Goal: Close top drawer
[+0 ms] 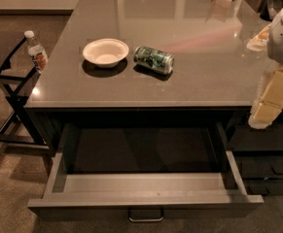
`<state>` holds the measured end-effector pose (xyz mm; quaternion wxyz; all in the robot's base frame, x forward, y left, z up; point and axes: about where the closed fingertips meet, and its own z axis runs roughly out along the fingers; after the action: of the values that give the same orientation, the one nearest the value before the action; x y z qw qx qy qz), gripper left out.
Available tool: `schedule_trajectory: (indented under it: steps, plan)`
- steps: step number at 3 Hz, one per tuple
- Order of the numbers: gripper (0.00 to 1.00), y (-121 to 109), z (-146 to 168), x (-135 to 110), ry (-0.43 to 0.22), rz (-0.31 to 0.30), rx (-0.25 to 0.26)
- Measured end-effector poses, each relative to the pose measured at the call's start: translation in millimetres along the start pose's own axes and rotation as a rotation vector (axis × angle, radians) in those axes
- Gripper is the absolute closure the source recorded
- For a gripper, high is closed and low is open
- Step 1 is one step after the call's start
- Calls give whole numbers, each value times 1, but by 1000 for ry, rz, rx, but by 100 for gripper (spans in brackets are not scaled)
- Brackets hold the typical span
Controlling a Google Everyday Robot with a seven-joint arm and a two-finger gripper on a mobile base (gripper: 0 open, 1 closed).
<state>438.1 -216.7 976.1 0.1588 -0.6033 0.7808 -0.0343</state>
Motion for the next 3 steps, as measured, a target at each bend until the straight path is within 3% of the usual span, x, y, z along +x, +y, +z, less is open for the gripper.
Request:
schedule_trajectory:
  steps: [2,3]
  plan:
    - [0,11,6,5,5,-8,-8]
    - [19,35,15,12,-5,-8,-23]
